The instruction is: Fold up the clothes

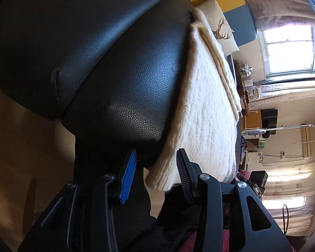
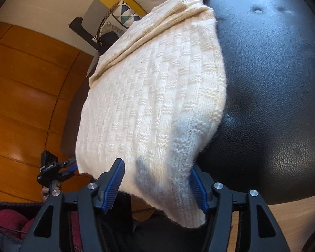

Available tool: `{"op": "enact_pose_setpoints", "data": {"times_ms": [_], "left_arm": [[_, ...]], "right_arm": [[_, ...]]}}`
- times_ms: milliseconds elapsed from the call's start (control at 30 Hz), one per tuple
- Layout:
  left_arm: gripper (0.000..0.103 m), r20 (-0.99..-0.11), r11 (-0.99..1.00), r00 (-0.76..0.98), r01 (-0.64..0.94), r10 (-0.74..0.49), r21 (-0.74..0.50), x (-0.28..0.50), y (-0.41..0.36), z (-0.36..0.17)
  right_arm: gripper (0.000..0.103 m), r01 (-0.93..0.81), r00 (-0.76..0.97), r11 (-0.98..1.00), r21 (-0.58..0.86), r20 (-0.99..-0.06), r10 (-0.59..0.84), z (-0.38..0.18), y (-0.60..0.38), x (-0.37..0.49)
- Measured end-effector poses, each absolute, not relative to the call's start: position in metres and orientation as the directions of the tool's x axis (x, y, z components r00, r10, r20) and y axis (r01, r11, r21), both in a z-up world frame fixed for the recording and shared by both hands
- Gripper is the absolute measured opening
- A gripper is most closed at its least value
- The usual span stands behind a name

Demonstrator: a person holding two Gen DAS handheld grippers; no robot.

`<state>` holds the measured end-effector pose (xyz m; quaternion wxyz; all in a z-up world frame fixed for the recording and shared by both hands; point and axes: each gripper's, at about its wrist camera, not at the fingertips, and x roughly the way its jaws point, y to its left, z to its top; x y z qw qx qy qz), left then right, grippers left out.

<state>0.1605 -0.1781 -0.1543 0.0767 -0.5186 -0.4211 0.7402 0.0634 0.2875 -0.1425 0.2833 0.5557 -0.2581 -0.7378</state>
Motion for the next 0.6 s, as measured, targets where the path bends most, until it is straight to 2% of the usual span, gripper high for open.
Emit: {"op": "enact_pose_setpoints", "data": {"times_ms": [67,267,500,600], "left_arm": [[0.054,-0.696,-0.637,-0.449,0.303,0.561,-0.709,0.157,-0.172,-0.154],[0.061,-0.677,-0.625,-0.458,0.287,0.576,-0.726,0.150,-0.157,-0.152],[0.061,-0.645,-0.593,-0.475,0.280,0.598,-0.755,0.145,-0.149,-0.151],[0.061,-0.619,-0.562,-0.486,0.278,0.617,-0.779,0.146,-0.152,-0.153]], "right_arm": [[0.078,0.124,-0.225,-0.699,0.705,-0.666,-0.711,-0.142,0.286,0.064],[0.103,0.180,-0.173,-0.696,0.695,-0.674,-0.718,-0.138,0.268,0.057],[0.100,0.157,-0.163,-0.719,0.677,-0.700,-0.695,-0.139,0.268,0.056],[0.083,0.142,-0.188,-0.735,0.664,-0.711,-0.678,-0.139,0.274,0.060]]}}
